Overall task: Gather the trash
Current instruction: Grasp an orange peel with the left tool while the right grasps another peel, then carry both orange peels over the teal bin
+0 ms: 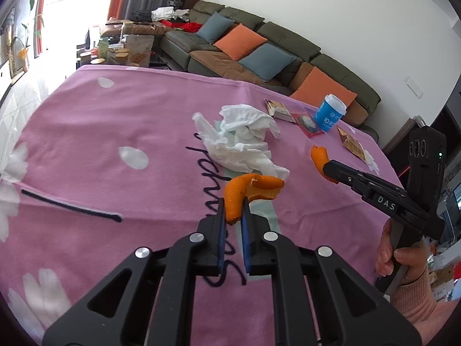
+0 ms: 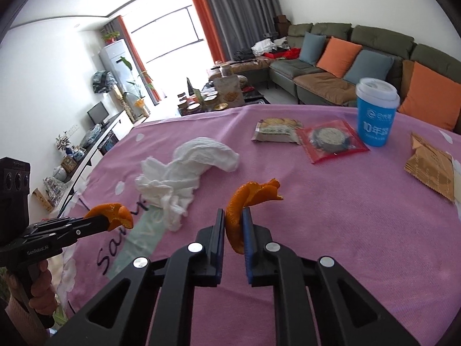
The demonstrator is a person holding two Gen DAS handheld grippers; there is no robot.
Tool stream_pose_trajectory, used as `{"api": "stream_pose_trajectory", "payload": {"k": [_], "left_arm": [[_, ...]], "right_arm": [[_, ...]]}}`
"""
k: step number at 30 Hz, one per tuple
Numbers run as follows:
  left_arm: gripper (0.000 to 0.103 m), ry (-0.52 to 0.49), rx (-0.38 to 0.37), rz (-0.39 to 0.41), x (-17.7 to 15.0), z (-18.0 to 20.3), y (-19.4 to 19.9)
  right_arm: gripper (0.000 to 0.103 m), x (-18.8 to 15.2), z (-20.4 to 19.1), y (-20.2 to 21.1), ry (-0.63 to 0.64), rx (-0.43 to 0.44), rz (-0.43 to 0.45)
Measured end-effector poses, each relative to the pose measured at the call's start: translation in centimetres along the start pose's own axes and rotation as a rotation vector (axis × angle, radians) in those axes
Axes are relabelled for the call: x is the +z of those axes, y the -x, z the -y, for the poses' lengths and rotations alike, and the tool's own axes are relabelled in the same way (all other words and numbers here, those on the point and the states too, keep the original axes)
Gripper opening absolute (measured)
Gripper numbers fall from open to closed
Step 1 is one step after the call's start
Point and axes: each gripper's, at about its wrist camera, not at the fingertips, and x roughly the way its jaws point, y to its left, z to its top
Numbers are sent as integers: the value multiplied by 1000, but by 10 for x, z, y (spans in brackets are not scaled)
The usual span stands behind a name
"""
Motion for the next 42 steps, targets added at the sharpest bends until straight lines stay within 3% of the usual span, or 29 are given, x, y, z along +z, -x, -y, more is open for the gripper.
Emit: {"api": "stream_pose_trajectory", "payload": {"k": [15, 42], "left_arm": [[10, 68, 94, 86, -17, -34, 57], [10, 182, 232, 165, -42, -87, 112]], "right_arm": [[10, -7, -70, 7, 110, 141, 12], [10, -7, -163, -17, 245, 332, -24]]}}
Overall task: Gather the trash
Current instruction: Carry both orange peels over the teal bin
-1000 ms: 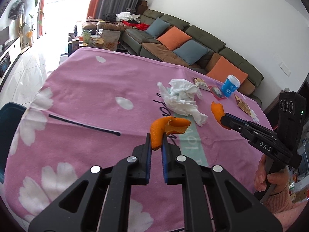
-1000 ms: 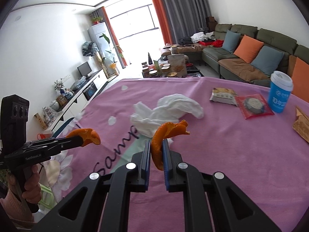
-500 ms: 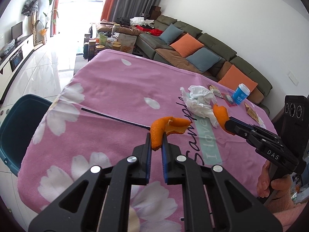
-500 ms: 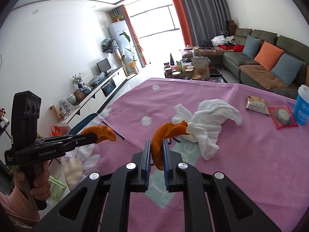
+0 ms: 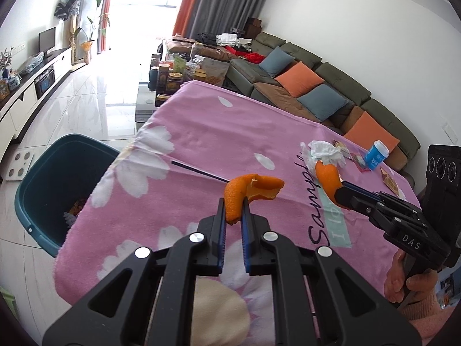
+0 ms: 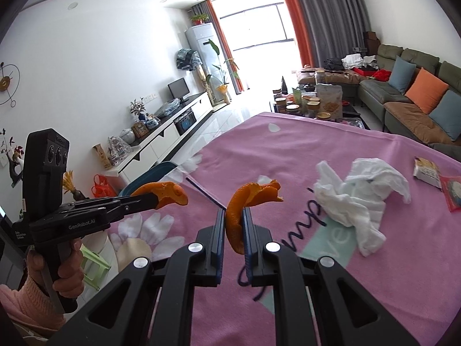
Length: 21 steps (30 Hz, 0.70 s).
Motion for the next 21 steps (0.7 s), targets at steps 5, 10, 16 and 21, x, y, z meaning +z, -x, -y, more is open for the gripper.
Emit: {"api": "stream_pose_trajectory", "payload": {"k": [5, 10, 16, 21], "left_arm": [[10, 27, 27, 17, -1, -17, 9], [10, 53, 54, 33, -3, -33, 19], [10, 89, 86, 48, -4, -52, 27], [10, 113, 120, 68, -2, -68, 36]], "right_arm": [[10, 5, -14, -11, 20, 32, -12], [10, 9, -25, -21, 38, 59, -28], [10, 16, -38, -35, 54, 92, -44], [10, 23, -47, -47, 72, 130, -63]]}}
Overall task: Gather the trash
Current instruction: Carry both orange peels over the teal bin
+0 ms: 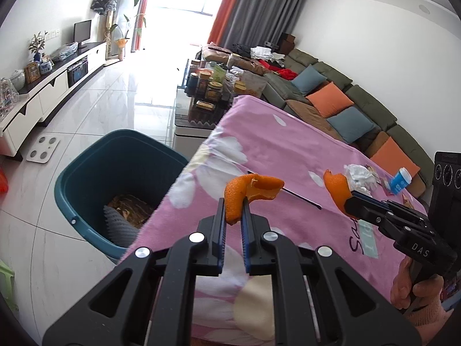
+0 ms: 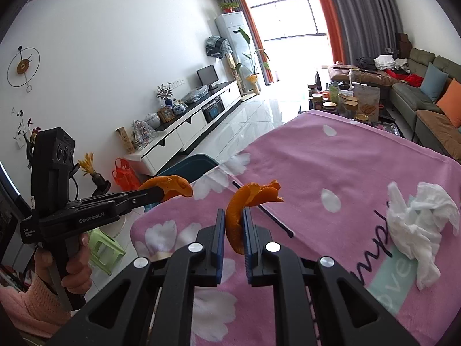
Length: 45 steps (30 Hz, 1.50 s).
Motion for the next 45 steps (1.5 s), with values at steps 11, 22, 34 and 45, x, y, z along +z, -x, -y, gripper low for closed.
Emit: {"api": "stream_pose_trajectory", "payload": {"k": [11, 22, 34, 45], "left_arm": [[10, 65, 86, 46, 11, -43, 16], [10, 110, 153, 62, 17, -76, 24], [10, 123, 196, 50, 18, -91, 11], [10, 128, 234, 39, 18, -95, -1]], "right_arm": [[10, 21, -24, -38, 46, 95, -50], [10, 42, -52, -69, 107, 152, -87], [10, 54, -71, -102, 145, 186, -119], [10, 60, -81, -127, 162, 191, -155]]}}
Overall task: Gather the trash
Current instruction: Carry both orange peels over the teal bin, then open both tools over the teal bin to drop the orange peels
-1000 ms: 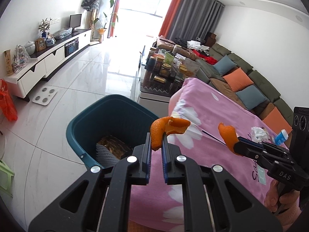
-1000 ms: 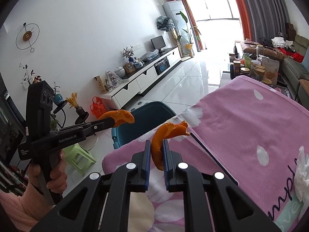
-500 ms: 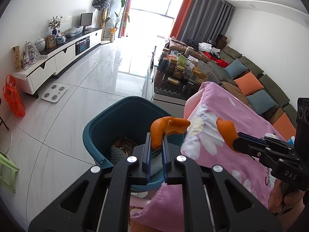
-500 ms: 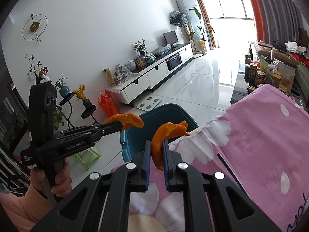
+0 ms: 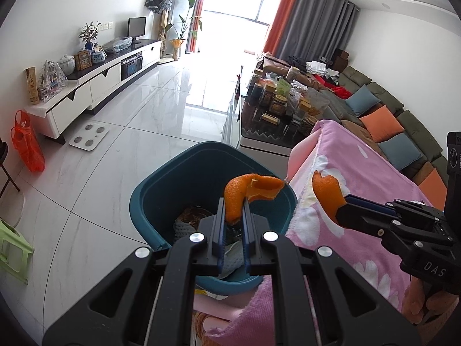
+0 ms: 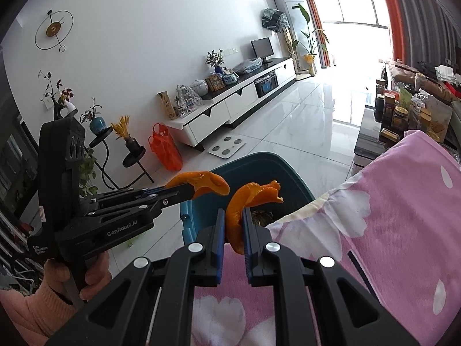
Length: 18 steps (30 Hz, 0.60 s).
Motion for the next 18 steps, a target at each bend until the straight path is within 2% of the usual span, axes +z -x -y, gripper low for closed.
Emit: {"api": "stream_pose_trajectory", "payload": {"k": [18], "left_arm": [[11, 22, 56, -46, 3, -7, -28]], "right_arm": [[10, 17, 2, -41, -10, 9, -67]]}}
